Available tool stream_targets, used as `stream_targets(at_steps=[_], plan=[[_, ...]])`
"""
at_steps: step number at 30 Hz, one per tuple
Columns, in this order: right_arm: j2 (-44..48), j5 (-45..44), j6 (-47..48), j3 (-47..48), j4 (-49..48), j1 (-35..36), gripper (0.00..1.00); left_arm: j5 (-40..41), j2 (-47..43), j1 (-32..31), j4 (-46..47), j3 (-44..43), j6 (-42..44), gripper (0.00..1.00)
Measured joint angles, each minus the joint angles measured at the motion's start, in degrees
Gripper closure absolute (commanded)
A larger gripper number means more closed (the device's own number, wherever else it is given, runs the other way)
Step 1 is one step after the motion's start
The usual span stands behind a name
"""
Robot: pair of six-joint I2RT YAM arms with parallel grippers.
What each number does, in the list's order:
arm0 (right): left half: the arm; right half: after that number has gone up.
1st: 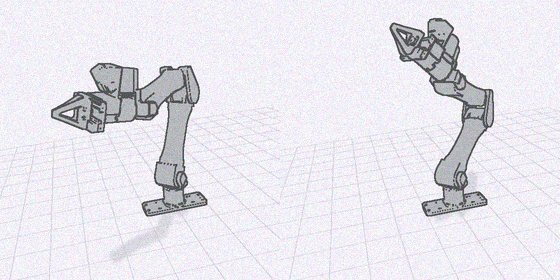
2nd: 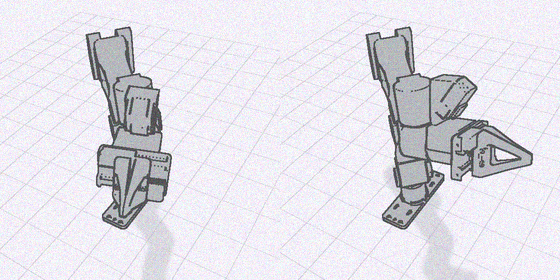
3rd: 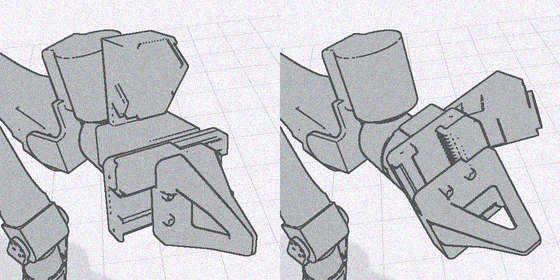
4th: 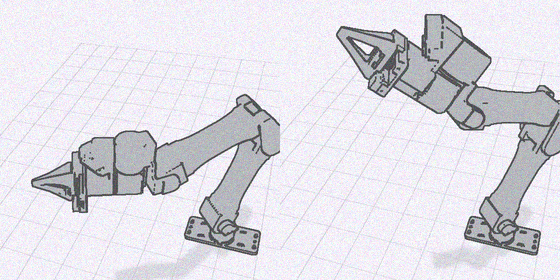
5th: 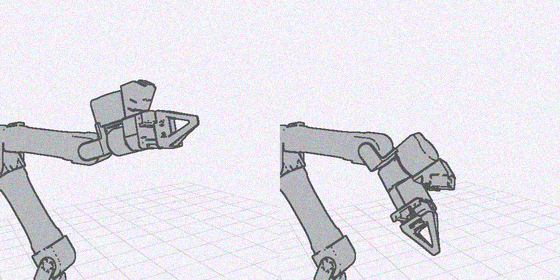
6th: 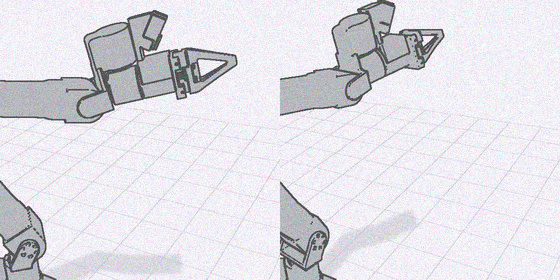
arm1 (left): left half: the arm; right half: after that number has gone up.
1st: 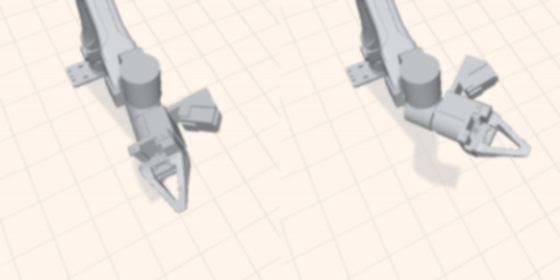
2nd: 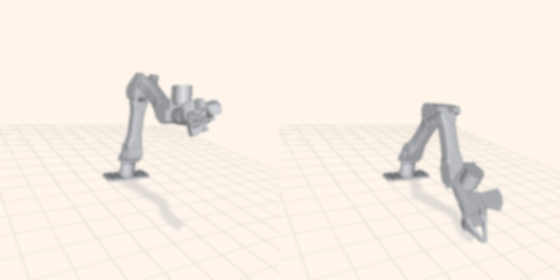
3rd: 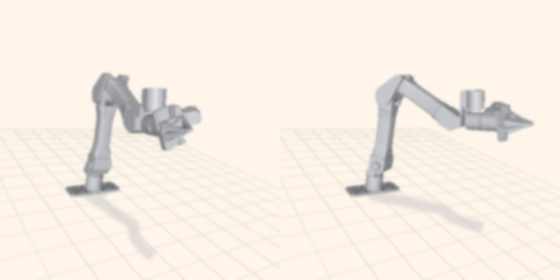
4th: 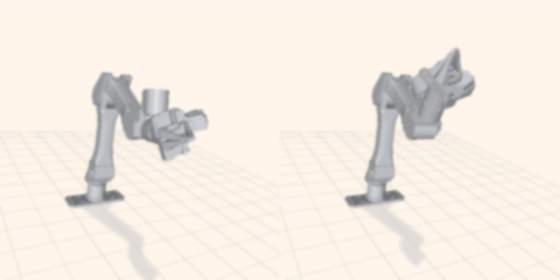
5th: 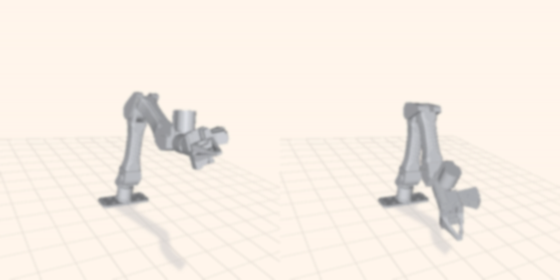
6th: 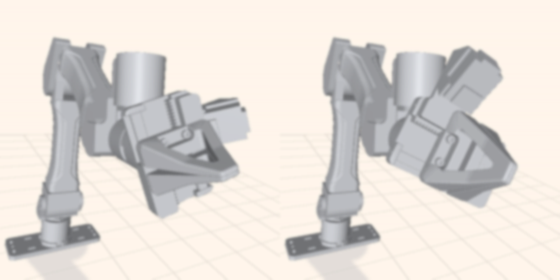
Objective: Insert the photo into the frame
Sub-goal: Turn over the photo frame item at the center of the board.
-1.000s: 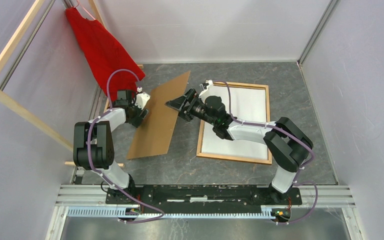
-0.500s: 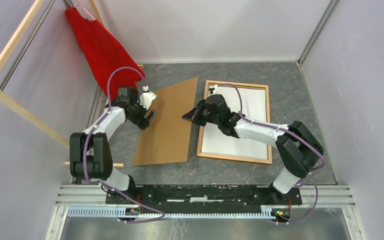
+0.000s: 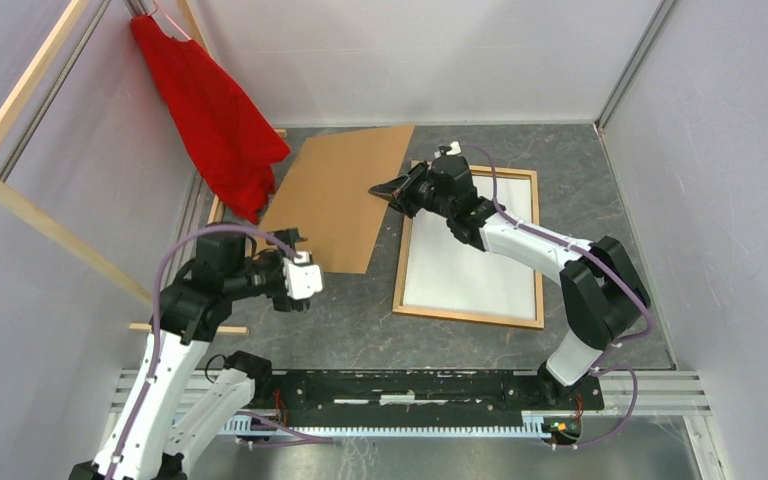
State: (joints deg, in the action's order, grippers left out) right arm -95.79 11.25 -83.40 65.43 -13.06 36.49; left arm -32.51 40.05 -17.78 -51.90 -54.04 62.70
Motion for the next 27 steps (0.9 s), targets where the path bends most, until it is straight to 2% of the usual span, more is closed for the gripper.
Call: stream_targets(at_steps=[3,6,10,13,18,21,24,27], plan=[[0.00,0.90,-2.47,-0.35,-1.20,0.28,1.00,0.96,-2.84,-0.13,-1.31,3.37,5.84,0.01],[0.00,1.64,-4.39,-1.33,-2.97,0.68,1.00,1.77,-5.99,-0.15,1.42,7.74,10.05,0.05],[0.26,2.14,-5.70,-3.50,-4.09,1.09,1.00,2.36,-9.62,-0.24,7.93,13.00,14.03,0.20],[0.76,2.27,-5.84,-5.49,-3.96,1.31,0.95,2.45,-11.63,-0.24,13.62,16.09,15.96,0.33],[1.57,2.25,-6.73,-7.08,-4.04,1.29,0.75,2.84,-14.45,-0.26,18.75,20.13,19.54,0.66],[1.84,4.09,-6.34,-7.08,-4.83,1.40,0.67,4.00,-16.00,-0.26,21.99,22.53,21.27,0.80],[2.01,6.56,-4.96,-7.50,-4.74,1.27,0.55,5.42,-17.00,-0.22,24.61,23.28,21.42,0.96],[2.58,9.94,-2.91,-8.72,-4.98,0.66,0.35,6.21,-17.18,-0.24,27.10,23.26,21.38,0.98]])
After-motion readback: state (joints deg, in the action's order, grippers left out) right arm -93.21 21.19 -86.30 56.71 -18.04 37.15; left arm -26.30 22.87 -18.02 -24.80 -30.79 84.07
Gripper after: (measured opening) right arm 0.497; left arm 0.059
